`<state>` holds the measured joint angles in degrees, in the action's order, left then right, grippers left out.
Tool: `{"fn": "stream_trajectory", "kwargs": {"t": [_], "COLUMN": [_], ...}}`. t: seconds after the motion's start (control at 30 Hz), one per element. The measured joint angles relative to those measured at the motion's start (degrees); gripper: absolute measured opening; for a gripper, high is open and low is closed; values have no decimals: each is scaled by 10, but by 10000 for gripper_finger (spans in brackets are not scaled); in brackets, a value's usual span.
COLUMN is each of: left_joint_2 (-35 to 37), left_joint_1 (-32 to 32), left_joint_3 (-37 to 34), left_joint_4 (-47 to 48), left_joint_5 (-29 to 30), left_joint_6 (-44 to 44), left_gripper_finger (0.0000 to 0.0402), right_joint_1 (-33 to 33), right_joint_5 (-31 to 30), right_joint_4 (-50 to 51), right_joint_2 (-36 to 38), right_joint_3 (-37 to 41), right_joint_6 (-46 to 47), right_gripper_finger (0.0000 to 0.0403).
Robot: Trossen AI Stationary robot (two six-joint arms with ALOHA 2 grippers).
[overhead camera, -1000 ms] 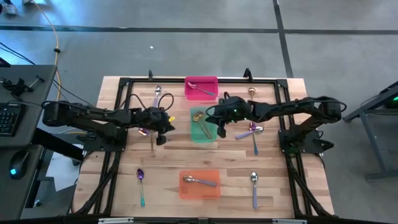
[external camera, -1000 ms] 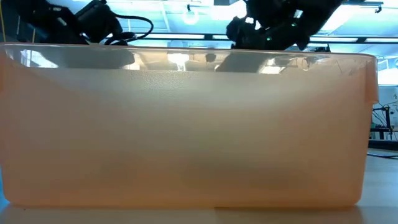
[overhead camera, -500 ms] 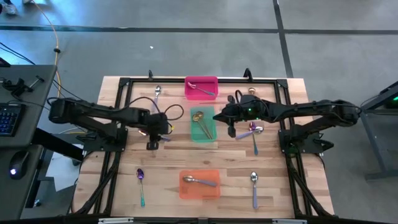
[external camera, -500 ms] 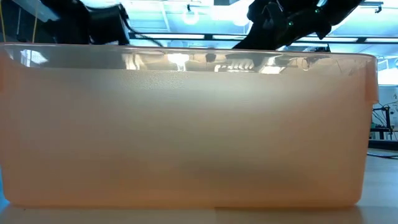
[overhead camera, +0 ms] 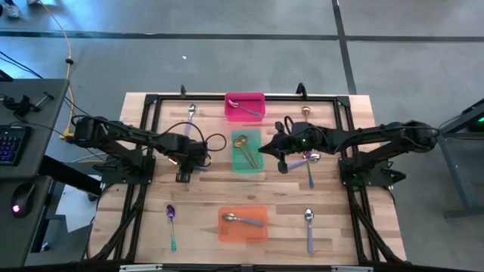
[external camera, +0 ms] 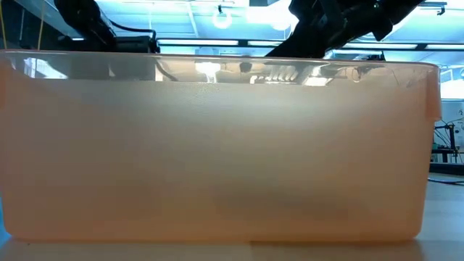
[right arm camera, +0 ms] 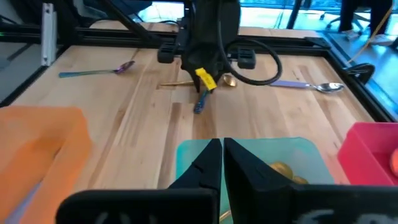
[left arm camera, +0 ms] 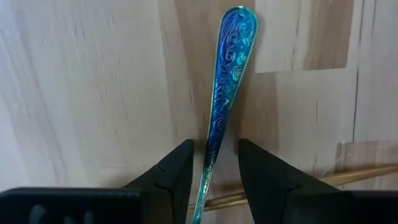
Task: Sort silverware by color (type)
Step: Put the blue spoon into the red bin
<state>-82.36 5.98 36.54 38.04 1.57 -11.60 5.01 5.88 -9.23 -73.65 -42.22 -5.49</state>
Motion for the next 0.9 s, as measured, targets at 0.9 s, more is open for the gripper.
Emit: {"fn": "stream_trajectory", "kwargs": {"t": [0.9], "left_joint_2": [10], "left_joint_1": [70], "left_joint_3": [207], "left_joint_4": [70], "left_joint_5": [69], "left_joint_6": [-67], "left_gripper_finger": [3], "right_joint_1": [-10], "right_joint_5": [-14], "right_joint_4": [-13], "right_joint_2": [-1], "right_joint_3": [0], "right_joint_6": [-8], "right_gripper_finger": [0]}}
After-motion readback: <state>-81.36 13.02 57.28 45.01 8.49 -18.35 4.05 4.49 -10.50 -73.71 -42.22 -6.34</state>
